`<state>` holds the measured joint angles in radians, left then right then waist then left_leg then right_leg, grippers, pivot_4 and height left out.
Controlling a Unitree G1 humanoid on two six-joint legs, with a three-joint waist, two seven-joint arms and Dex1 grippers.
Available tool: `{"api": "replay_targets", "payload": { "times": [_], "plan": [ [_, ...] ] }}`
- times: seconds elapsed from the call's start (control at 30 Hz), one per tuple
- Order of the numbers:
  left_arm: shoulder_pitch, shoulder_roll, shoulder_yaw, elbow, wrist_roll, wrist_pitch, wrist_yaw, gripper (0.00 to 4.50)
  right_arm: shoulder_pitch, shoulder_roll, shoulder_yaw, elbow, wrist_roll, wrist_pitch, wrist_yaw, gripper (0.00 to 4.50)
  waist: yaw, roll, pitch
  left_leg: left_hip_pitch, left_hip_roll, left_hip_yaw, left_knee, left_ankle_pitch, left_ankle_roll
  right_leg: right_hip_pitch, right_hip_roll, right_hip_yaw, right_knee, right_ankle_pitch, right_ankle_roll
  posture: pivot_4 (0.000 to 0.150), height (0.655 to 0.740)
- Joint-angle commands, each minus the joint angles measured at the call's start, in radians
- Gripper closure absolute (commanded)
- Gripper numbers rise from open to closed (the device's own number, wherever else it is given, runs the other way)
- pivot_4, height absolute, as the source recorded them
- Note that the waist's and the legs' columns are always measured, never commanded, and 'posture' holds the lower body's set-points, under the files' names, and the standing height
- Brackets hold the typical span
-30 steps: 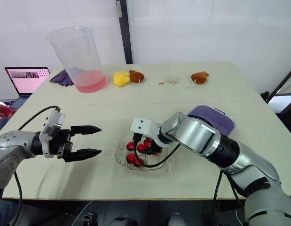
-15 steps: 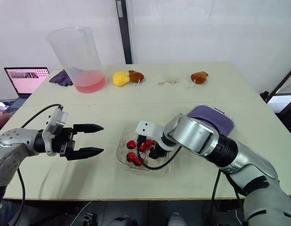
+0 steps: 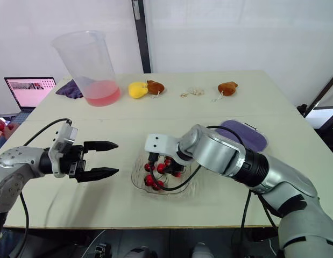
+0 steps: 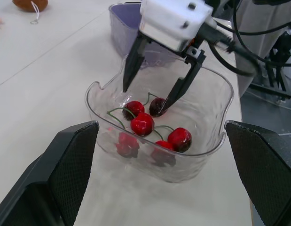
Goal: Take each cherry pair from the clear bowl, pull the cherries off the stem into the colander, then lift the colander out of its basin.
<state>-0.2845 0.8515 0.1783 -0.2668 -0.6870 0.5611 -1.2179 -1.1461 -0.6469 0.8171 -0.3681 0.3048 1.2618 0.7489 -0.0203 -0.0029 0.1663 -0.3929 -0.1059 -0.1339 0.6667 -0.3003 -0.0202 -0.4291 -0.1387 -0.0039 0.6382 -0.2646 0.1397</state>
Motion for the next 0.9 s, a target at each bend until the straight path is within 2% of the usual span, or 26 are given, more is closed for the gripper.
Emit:
{"api": "replay_targets", "payload": {
  "times": [0.03, 0.37, 0.77, 0.8, 0.83, 0.9],
  "plan": [
    [-0.013, 0.002, 0.011, -0.01, -0.003, -0.023, 0.0, 0.0, -0.008, 0.009, 0.008, -0.013, -0.035, -0.056, 0.028, 1.38, 0.002, 0.0, 0.0, 0.0, 0.0, 0.0, 0.0, 0.0, 0.0, 0.0, 0.0, 0.0, 0.0, 0.0, 0.0, 0.15, 0.74],
    [-0.002, 0.012, 0.028, -0.016, -0.01, -0.02, -0.001, 0.0, 0.017, 0.029, 0.078, 0.079, -0.138, -0.184, 0.109, 1.38, 0.0, 0.0, 0.0, 0.0, 0.0, 0.0, 0.0, 0.0, 0.0, -0.001, 0.0, 0.0, 0.001, 0.0, 0.0, 0.15, 0.74],
    [0.019, 0.021, 0.058, -0.025, -0.02, -0.02, -0.006, 0.0, 0.05, 0.074, 0.103, 0.121, -0.216, -0.155, 0.14, 1.38, 0.0, 0.0, 0.0, 0.0, 0.0, 0.0, 0.001, 0.0, 0.0, -0.001, 0.0, 0.0, 0.003, 0.0, 0.0, 0.15, 0.74],
    [0.019, 0.021, 0.058, -0.025, -0.019, -0.02, -0.006, 0.0, 0.052, 0.077, 0.107, 0.124, -0.221, -0.157, 0.141, 1.86, 0.0, 0.0, 0.0, 0.0, 0.0, 0.0, 0.001, 0.0, -0.001, -0.001, 0.0, 0.0, 0.003, 0.0, 0.0, 0.15, 0.74],
    [0.018, 0.021, 0.058, -0.024, -0.019, -0.02, -0.006, 0.0, 0.053, 0.08, 0.109, 0.127, -0.226, -0.158, 0.143, 2.12, 0.0, 0.0, 0.0, 0.0, 0.0, 0.0, 0.001, 0.0, -0.001, -0.001, 0.0, 0.0, 0.003, 0.0, 0.0, 0.15, 0.74],
    [0.016, 0.021, 0.056, -0.023, -0.017, -0.022, -0.007, 0.0, 0.052, 0.083, 0.112, 0.135, -0.238, -0.159, 0.147, 3.07, 0.0, 0.0, 0.0, 0.0, 0.0, 0.0, 0.001, 0.0, -0.001, -0.001, 0.0, 0.0, 0.003, 0.0, 0.0, 0.15, 0.74]
  ]
}}
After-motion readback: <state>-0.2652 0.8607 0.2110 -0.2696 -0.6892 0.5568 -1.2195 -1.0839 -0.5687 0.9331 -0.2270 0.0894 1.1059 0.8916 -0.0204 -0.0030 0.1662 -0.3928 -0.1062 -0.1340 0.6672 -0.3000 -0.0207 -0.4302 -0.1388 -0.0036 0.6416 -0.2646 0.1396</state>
